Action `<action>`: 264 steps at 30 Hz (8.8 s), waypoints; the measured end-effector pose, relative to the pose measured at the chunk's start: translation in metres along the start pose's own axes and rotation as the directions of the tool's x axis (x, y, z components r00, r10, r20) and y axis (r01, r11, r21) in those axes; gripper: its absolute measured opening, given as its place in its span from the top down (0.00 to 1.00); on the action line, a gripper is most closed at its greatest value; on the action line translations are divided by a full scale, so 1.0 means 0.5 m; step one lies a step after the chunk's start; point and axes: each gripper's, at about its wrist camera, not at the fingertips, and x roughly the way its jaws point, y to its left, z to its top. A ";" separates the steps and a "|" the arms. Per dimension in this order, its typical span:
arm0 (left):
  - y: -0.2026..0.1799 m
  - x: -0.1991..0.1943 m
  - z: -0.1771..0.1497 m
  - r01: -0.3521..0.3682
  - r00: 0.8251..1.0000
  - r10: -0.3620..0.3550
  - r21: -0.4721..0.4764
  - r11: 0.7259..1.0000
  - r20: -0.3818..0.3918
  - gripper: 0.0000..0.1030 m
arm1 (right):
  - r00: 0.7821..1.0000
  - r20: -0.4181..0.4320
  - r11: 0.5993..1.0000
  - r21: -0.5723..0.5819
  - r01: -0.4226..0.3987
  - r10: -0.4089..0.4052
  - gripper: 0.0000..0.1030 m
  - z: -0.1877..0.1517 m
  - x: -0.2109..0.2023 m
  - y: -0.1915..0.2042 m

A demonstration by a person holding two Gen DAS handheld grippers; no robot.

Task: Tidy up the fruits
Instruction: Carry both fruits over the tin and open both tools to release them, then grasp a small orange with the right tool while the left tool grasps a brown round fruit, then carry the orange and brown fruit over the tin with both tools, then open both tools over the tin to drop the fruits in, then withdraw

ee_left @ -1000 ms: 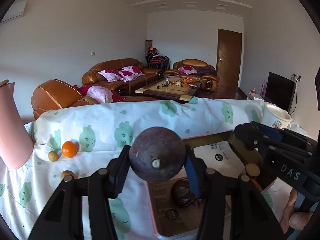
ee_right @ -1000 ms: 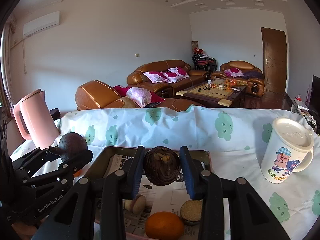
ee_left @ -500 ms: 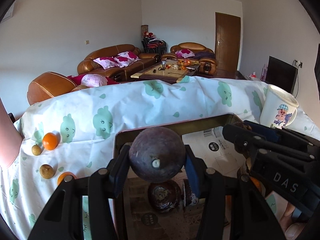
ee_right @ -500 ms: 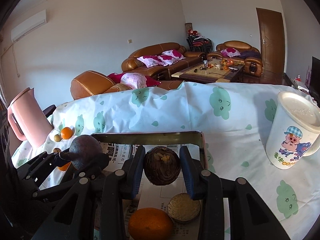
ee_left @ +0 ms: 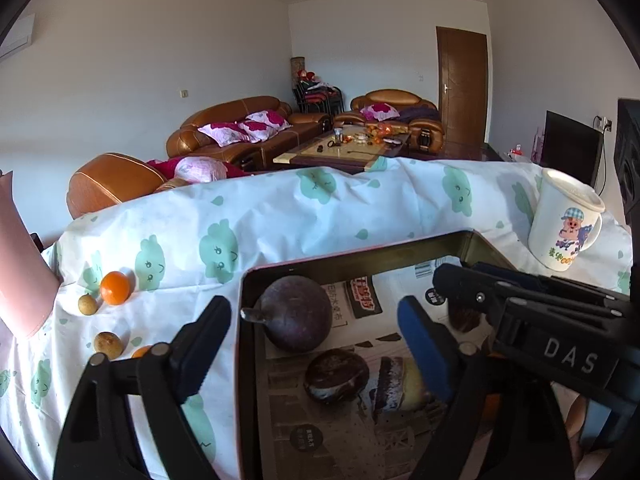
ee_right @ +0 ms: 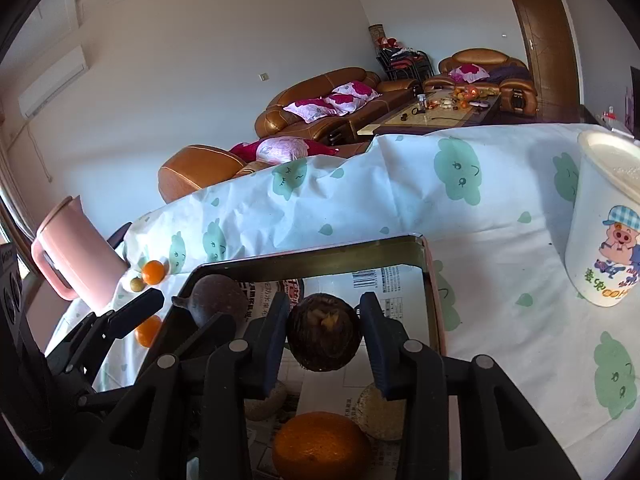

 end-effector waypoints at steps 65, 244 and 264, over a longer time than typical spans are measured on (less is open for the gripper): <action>0.521 -0.053 -0.072 -0.445 0.895 0.430 -0.255 0.859 -0.115 0.00 | 0.999 -0.009 0.881 -0.472 0.027 -0.036 0.44 -0.111 0.104 0.426; -0.002 0.031 0.016 -0.046 0.998 0.041 -0.114 0.992 -0.039 0.38 | 1.000 0.011 1.000 -0.010 -0.004 0.004 0.65 0.003 -0.004 -0.019; -0.016 -0.020 0.003 -0.130 0.990 0.134 -0.069 0.989 0.048 0.00 | 0.962 0.268 0.999 0.022 0.037 -0.042 0.30 -0.001 -0.113 -0.029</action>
